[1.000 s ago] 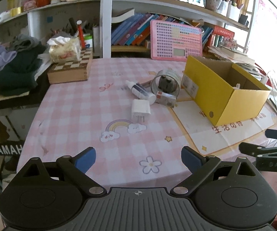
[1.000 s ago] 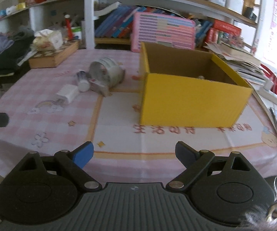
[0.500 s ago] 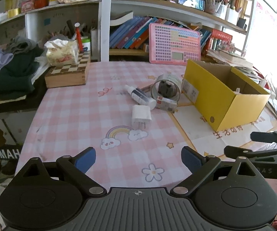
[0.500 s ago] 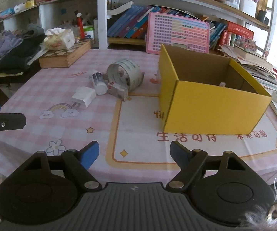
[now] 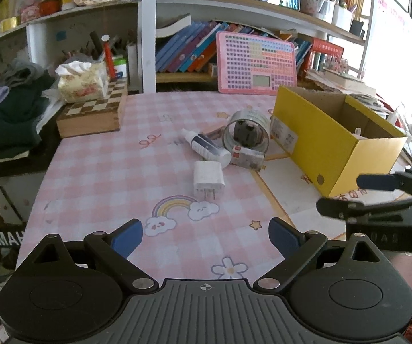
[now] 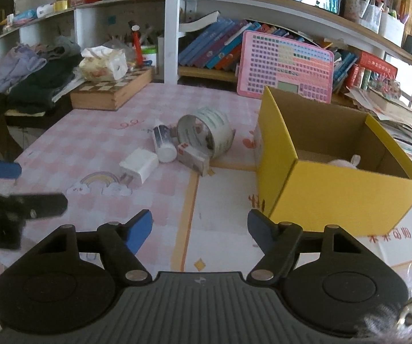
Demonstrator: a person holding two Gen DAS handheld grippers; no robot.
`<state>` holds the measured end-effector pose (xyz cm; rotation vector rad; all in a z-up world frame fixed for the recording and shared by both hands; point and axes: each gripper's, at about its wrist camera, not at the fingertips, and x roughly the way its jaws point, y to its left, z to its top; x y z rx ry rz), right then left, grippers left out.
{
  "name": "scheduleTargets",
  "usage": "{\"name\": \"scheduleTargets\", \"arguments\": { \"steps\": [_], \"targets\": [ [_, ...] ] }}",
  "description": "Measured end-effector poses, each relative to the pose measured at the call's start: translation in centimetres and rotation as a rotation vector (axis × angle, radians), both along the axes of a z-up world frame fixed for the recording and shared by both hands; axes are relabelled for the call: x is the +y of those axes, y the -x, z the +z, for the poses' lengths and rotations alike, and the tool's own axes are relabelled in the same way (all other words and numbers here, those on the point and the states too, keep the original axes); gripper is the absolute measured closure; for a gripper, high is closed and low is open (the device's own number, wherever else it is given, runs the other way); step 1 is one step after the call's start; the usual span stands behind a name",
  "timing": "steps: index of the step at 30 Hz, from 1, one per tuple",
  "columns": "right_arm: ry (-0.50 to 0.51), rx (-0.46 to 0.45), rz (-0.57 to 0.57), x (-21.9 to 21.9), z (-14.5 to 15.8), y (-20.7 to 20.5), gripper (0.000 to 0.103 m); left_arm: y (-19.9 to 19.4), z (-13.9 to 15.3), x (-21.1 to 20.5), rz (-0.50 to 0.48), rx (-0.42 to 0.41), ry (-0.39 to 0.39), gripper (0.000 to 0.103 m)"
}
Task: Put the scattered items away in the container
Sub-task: 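Grasp the red-and-white carton with the right tool while the left tool grasps the other white charger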
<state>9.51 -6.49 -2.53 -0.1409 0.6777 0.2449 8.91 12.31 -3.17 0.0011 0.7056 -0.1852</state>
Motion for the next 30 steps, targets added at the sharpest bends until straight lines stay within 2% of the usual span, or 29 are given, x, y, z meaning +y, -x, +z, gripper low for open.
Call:
{"name": "scheduleTargets", "arguments": {
  "steps": [8,14,20,30],
  "targets": [
    [-0.052,-0.003,-0.010,0.8,0.0,-2.9,0.036,-2.2,-0.7,-0.9,-0.021,-0.005,-0.035,0.007],
    [-0.056,-0.011,0.012,1.7,0.2,-5.0,0.036,-4.6,-1.2,-1.6,-0.033,-0.011,-0.048,0.008],
    [-0.054,0.020,0.019,2.4,-0.2,-7.6,0.036,-6.8,-1.8,-2.2,-0.044,0.002,-0.045,0.008],
    [-0.038,0.048,0.026,3.3,-1.0,-11.4,0.037,-10.6,-3.3,-3.1,-0.084,0.021,-0.034,0.019]
  ]
}}
